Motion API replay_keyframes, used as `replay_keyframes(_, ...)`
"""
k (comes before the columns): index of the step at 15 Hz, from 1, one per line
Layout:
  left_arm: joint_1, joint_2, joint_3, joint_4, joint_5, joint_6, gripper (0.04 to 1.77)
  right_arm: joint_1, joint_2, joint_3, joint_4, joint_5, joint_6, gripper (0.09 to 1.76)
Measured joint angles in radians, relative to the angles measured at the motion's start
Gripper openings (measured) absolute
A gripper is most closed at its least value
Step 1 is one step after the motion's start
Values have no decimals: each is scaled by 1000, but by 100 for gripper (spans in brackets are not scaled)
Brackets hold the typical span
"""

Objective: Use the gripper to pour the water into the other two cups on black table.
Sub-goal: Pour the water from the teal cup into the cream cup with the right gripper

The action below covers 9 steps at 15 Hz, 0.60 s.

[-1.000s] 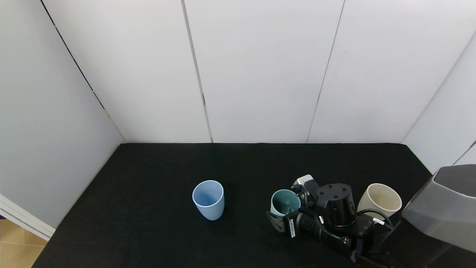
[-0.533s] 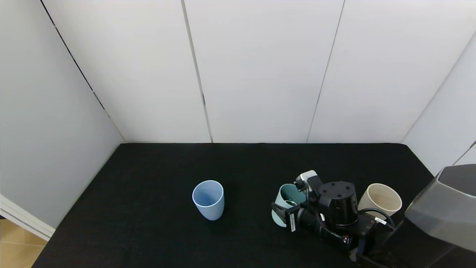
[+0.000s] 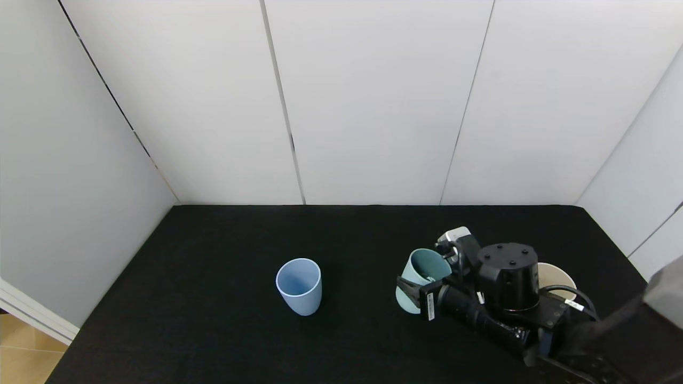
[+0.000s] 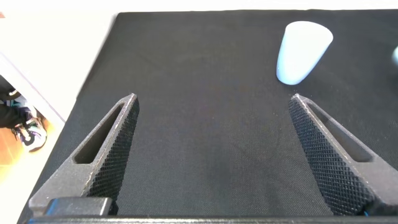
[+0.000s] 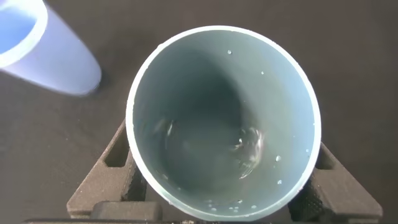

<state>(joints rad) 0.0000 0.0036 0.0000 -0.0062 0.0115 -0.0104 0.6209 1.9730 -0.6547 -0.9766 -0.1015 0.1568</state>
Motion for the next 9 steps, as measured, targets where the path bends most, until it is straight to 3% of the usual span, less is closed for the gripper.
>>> replay_keyframes(5,0,0,0,0,0,0,172,-111,-243,-63,289,11,-3,121)
replay_keyframes(9,0,0,0,0,0,0,172,-328,-423,-150,499,98,-81,121)
